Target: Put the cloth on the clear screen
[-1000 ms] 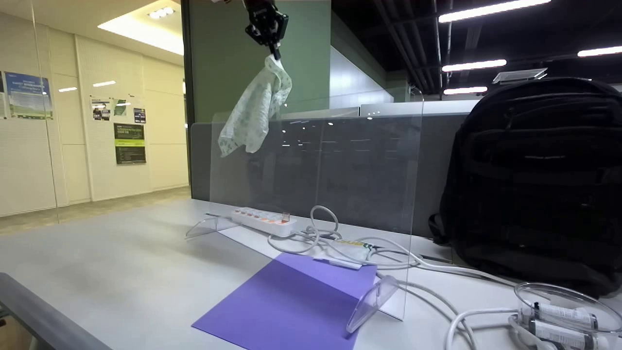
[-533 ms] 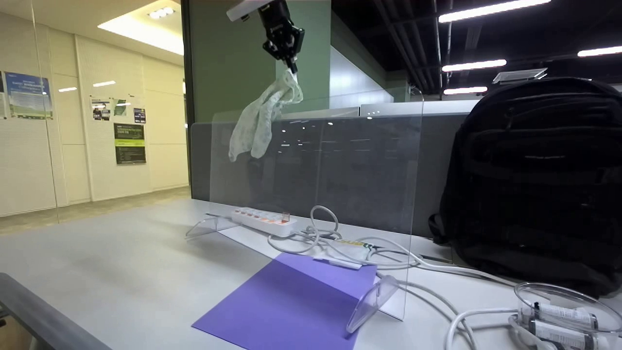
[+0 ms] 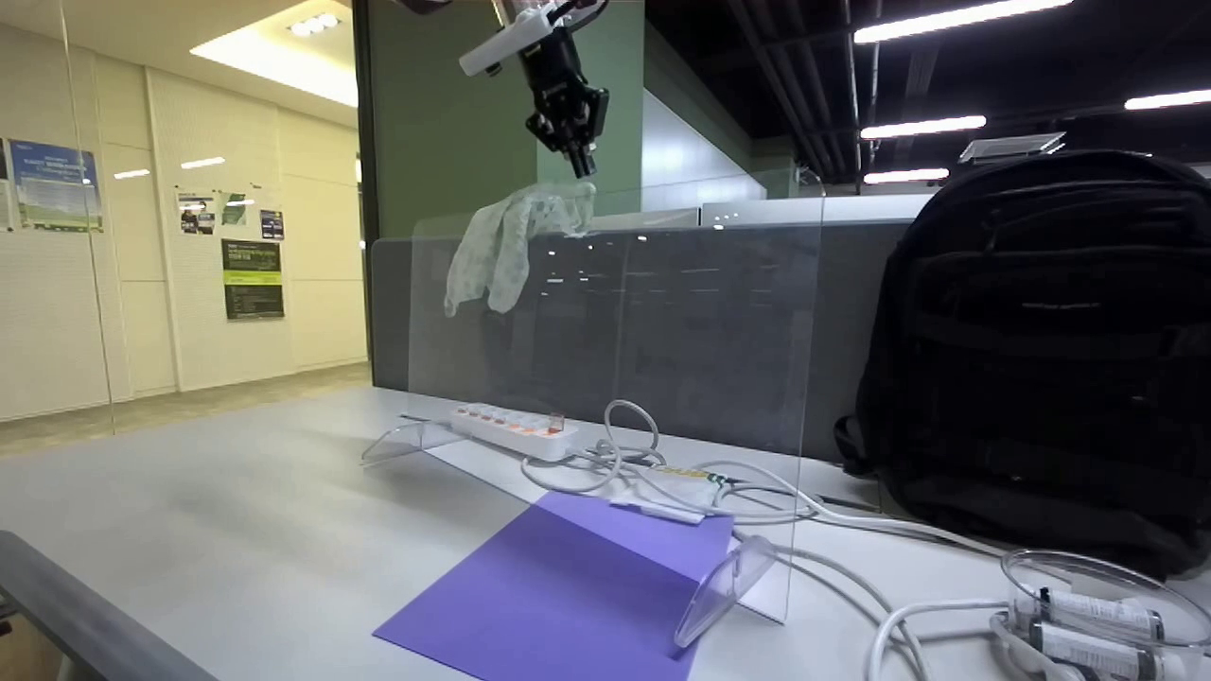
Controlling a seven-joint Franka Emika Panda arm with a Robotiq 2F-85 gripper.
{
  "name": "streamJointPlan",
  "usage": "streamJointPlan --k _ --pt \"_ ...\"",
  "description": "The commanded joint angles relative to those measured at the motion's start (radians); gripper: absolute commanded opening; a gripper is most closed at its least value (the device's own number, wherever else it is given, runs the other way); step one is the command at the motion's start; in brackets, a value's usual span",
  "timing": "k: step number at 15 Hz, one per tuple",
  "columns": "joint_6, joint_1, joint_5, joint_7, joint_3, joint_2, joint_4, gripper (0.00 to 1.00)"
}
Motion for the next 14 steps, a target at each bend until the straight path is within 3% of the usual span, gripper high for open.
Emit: streamJointPlan --k 1,9,14 --pt "-0.046 0.01 0.001 0.027 -0.009 0.012 0.035 0.46" --pt "-0.008 0.011 -0.019 0.022 -0.011 -0.001 0.016 0.98" --pt "0.025 0.01 -0.04 0.009 -0.013 -0.011 -0.002 1.0"
